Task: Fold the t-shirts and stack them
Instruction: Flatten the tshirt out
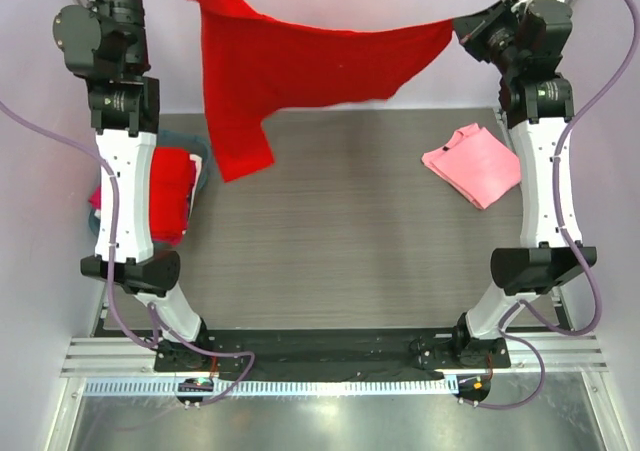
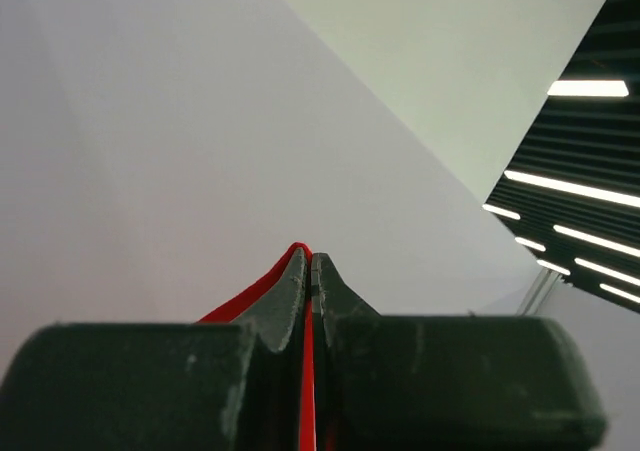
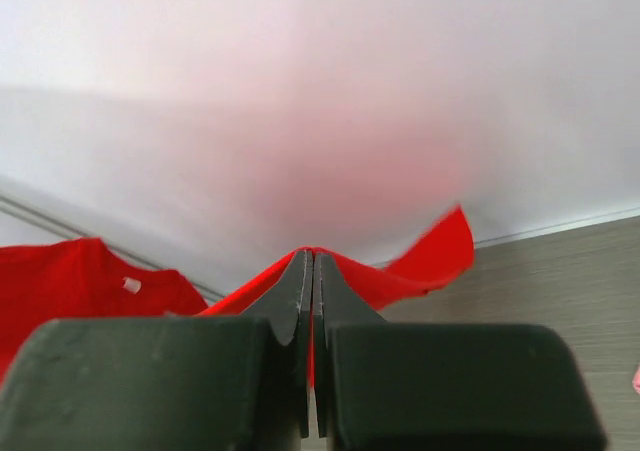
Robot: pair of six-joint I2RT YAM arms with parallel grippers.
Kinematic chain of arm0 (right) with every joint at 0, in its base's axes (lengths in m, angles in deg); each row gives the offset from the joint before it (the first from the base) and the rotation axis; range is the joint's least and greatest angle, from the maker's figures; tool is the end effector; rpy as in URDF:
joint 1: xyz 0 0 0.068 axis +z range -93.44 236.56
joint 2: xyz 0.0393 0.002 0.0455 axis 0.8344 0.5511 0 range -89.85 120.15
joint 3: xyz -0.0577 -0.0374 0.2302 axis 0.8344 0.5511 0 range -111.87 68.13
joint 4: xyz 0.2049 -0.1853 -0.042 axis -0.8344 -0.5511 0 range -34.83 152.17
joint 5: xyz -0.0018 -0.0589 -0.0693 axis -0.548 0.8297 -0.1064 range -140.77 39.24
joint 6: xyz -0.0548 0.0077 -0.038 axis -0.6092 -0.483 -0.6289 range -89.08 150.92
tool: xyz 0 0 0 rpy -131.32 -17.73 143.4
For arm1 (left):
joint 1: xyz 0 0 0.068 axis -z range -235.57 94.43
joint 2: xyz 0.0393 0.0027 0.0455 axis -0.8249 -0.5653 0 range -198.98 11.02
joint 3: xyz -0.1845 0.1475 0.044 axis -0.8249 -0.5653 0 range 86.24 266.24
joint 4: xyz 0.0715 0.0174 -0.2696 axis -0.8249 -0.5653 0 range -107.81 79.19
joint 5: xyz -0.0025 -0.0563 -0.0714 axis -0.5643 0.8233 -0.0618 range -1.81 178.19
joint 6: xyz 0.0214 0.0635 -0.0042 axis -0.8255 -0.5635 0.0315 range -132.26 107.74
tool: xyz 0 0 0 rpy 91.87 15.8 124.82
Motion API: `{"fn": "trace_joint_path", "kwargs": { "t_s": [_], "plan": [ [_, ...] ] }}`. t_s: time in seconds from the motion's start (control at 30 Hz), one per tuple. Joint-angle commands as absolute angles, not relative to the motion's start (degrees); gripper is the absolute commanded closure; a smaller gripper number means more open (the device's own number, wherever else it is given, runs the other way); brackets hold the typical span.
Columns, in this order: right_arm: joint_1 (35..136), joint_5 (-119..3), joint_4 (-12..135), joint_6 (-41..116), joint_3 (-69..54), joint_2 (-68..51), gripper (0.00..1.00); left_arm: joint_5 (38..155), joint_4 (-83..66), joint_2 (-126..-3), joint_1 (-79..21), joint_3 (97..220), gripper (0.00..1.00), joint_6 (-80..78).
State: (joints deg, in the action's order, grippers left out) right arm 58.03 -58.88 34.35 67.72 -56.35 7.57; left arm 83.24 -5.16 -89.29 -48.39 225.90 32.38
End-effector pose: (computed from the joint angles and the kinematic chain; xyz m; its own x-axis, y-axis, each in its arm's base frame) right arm 0.3843 0.0175 0.5137 -0.1104 0.5903 -0.7996 -0.1254 0.7898 0.6004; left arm 0.3156 -0.0351 0.6440 0.4541 -0.7629 -0.4602 0.5385 0.6465 -0.5405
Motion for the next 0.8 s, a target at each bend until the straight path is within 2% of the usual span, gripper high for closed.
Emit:
{"fn": "trace_joint_path", "kwargs": {
  "t_s": [0.0, 0.03, 0.07, 0.17, 0.43, 0.53, 0.77],
  "plan": [
    [57.6, -65.3, 37.2, 70.6, -56.2, 11.8, 0.99, 85.0, -0.2, -92.4, -51.4, 217.1, 1.0, 33.3],
    [57.3, -66.7, 37.9, 71.4, -52.4, 12.3, 0.99, 85.9, 1.2, -91.7, -52.1, 213.4, 1.0, 33.4],
    [57.3, -67.7, 40.7, 71.6, -49.9, 12.5, 0.99, 86.7, 3.1, -89.1, -52.8, 204.1, 1.0, 33.3],
    [57.3, -69.7, 44.3, 71.8, -40.6, 12.7, 0.99, 86.1, 9.0, -84.2, -53.1, 191.3, 0.99, 31.0],
    [54.0, -71.0, 54.9, 73.5, -11.5, 8.5, 0.99, 87.5, 4.9, -66.7, -53.0, 158.9, 1.0, 29.4],
    [53.7, -71.5, 57.3, 73.4, -3.1, 8.2, 0.99, 88.0, 1.6, -61.0, -53.0, 150.1, 1.0, 29.9],
    [53.7, -72.0, 61.1, 71.9, 12.0, 6.0, 0.99, 88.0, -10.6, -48.6, -52.6, 138.8, 1.0, 30.1]
  ]
}}
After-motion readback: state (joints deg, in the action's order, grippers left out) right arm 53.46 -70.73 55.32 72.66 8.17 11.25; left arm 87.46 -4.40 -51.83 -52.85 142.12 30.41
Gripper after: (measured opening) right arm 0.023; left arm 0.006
